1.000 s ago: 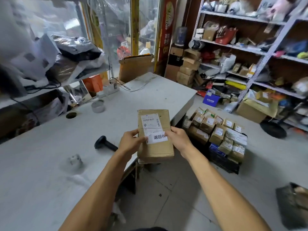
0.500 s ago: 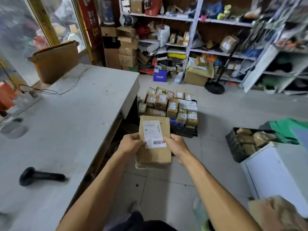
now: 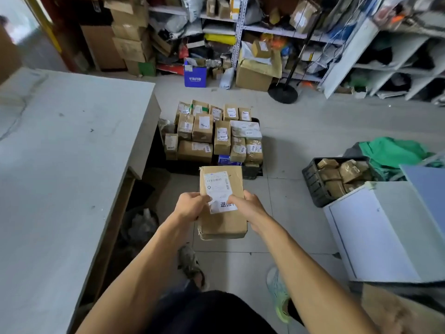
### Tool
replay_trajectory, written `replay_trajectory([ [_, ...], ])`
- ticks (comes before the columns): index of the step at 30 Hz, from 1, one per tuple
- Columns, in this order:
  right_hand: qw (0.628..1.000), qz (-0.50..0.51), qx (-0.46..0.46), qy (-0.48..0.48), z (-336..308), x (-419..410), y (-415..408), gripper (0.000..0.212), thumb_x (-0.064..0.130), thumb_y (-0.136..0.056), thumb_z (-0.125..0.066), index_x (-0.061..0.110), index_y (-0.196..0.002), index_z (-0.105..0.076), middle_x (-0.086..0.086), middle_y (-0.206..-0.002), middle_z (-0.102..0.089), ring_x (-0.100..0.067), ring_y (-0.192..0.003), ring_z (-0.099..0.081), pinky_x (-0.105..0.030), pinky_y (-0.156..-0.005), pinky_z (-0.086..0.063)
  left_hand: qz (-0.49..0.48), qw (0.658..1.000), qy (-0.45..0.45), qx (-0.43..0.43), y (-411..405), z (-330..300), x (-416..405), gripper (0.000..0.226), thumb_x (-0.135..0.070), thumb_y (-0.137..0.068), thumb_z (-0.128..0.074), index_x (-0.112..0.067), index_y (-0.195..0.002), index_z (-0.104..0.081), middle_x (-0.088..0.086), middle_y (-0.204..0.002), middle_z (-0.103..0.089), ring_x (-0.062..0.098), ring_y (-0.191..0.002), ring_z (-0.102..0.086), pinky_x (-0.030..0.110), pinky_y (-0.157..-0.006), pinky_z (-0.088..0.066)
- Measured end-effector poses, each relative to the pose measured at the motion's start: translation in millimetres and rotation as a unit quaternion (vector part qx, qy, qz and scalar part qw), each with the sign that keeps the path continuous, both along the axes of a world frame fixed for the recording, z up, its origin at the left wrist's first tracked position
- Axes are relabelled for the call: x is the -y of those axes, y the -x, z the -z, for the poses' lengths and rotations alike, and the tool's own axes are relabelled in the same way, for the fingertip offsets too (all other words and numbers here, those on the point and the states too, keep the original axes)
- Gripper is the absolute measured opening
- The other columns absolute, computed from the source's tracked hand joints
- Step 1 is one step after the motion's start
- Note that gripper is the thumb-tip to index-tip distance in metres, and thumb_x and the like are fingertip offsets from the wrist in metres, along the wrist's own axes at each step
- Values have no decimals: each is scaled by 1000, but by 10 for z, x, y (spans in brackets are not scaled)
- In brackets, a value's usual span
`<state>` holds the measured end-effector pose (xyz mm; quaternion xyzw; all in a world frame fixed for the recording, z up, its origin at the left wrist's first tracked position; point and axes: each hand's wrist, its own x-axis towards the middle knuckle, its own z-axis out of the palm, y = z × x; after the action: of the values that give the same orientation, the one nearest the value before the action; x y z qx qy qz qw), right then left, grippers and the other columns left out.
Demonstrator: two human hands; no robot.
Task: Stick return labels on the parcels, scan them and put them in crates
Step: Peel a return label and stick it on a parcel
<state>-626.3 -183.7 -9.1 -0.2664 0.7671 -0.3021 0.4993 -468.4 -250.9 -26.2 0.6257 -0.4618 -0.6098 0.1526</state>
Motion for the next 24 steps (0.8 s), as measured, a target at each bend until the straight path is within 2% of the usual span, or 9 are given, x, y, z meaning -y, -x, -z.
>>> replay_trajectory([
  [5, 998, -18, 19, -52, 85, 692, 149, 45, 33, -88, -64, 36, -131, -52, 6, -126, -65, -19, -109, -60, -43, -97, -51, -20, 999, -47, 2, 134, 152, 669, 14, -18, -93, -69, -6, -101, -70, 6, -88, -70, 20, -76, -69, 32, -61, -60],
  [7, 995, -34, 63, -76, 75, 919, 209, 54, 30, -91, -65, 40, -140, -44, 8, -130, -58, -22, -114, -54, -44, -91, -44, -23, 998, -53, 18, 184, 232, 886, 15, -19, -90, -72, -5, -93, -71, 10, -88, -73, 24, -76, -70, 39, -71, -63],
  [10, 985, -40, 105, -131, 124, 1203, 316, 77, 34, -84, -72, 54, -146, -31, 11, -134, -44, -31, -123, -42, -62, -86, -47, -20, 997, -53, 49, 227, 350, 1126, 17, -22, -86, -73, -6, -83, -72, 10, -85, -74, 23, -70, -69, 45, -77, -63],
  [12, 982, -47, 103, -149, 184, 1407, 369, 88, 38, -77, -77, 59, -146, -27, 10, -142, -44, -30, -125, -45, -69, -90, -48, -29, 997, -62, 46, 250, 405, 1302, 23, -24, -85, -74, -3, -92, -69, 13, -94, -75, 25, -79, -72, 49, -76, -63],
  [14, 983, -65, 87, -149, 234, 1629, 423, 83, 37, -77, -76, 59, -143, -31, 9, -141, -50, -28, -120, -52, -66, -92, -50, -59, 995, -64, 38, 283, 423, 1503, 55, -29, -84, -77, -4, -124, -49, 11, -107, -67, 27, -90, -70, 50, -79, -62],
  [16, 983, -86, 67, -147, 257, 1859, 479, 72, 34, -80, -72, 59, -138, -36, 9, -132, -56, -24, -112, -56, -60, -91, -52, -82, 994, -66, 24, 312, 459, 1725, 98, -36, -83, -80, -18, -151, -12, 11, -114, -58, 31, -96, -68, 49, -78, -62],
  [18, 981, -103, 59, -151, 300, 2114, 572, 69, 32, -84, -69, 57, -139, -36, 10, -124, -59, -22, -106, -58, -51, -85, -55, -91, 993, -70, 24, 350, 521, 1966, 122, -45, -81, -81, -28, -156, 14, 16, -119, -60, 37, -98, -69, 51, -72, -63],
  [21, 979, -123, 59, -148, 407, 2580, 755, 70, 28, -85, -67, 54, -144, -38, 10, -118, -65, -19, -100, -64, -39, -75, -58, -98, 992, -56, 48, 448, 647, 2353, 122, -53, -84, -76, -33, -157, 19, 17, -136, -57, 40, -108, -67, 55, -72, -62],
  [24, 977, -157, 50, -132, 522, 3164, 946, 72, 23, -87, -67, 46, -149, -36, 13, -111, -62, -14, -98, -62, -30, -69, -50, -100, 992, -47, 59, 618, 787, 2795, 97, -51, -93, -64, -33, -159, 5, 15, -144, -51, 41, -117, -61, 56, -75, -62],
])
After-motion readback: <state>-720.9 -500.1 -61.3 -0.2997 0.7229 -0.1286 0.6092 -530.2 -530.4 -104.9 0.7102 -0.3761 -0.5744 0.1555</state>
